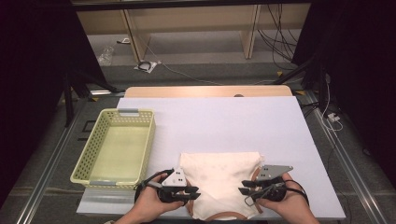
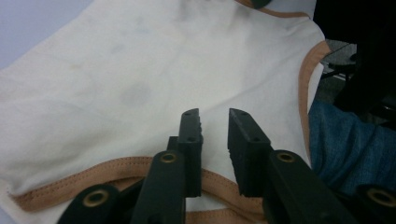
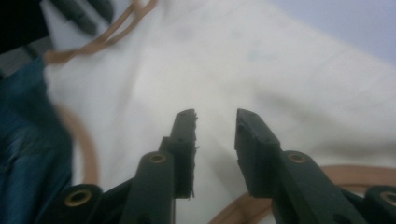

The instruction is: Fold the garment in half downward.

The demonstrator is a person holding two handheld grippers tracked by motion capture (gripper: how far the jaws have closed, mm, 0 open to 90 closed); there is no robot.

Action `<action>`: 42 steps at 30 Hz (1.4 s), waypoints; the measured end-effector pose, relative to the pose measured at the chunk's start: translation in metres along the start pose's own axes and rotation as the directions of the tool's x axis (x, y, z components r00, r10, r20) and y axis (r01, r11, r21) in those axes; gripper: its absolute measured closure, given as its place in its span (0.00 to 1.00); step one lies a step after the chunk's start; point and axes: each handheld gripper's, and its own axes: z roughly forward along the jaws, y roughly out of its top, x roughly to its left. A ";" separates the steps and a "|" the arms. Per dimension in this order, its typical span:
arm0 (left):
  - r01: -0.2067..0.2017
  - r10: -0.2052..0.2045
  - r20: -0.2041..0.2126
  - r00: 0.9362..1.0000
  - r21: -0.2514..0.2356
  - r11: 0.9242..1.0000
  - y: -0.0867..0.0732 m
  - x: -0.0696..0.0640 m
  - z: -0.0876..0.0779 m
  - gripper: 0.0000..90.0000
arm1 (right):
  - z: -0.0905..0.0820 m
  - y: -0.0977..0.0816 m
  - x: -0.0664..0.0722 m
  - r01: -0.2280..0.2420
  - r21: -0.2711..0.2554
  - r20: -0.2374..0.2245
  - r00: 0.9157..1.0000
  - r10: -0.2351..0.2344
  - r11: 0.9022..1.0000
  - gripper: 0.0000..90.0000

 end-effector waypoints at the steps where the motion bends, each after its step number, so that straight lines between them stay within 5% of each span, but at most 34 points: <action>1: 0.006 -0.006 -0.003 1.000 -0.007 1.000 0.000 0.000 -0.001 0.78 | 0.001 0.002 -0.002 -0.006 -0.020 0.022 1.000 0.006 1.000 0.72; 11: 0.066 -0.068 -0.036 0.997 -0.052 0.996 -0.005 -0.001 -0.008 0.41 | 0.032 0.031 -0.015 -0.067 -0.133 0.116 0.990 0.082 0.989 0.46; 19: 0.037 -0.041 -0.053 0.998 -0.077 0.996 -0.009 -0.002 -0.010 0.22 | 0.035 0.030 -0.014 -0.107 -0.201 0.126 0.983 0.134 0.974 0.36; 25: 0.025 -0.034 -0.091 0.995 -0.104 0.994 -0.008 -0.002 -0.012 0.18 | 0.032 0.028 -0.016 -0.147 -0.244 0.100 0.979 0.176 0.959 0.35; 42: 0.017 -0.027 -0.098 0.995 -0.099 0.995 -0.008 -0.003 -0.010 0.18 | 0.023 0.021 -0.020 -0.150 -0.249 0.101 0.978 0.180 0.957 0.35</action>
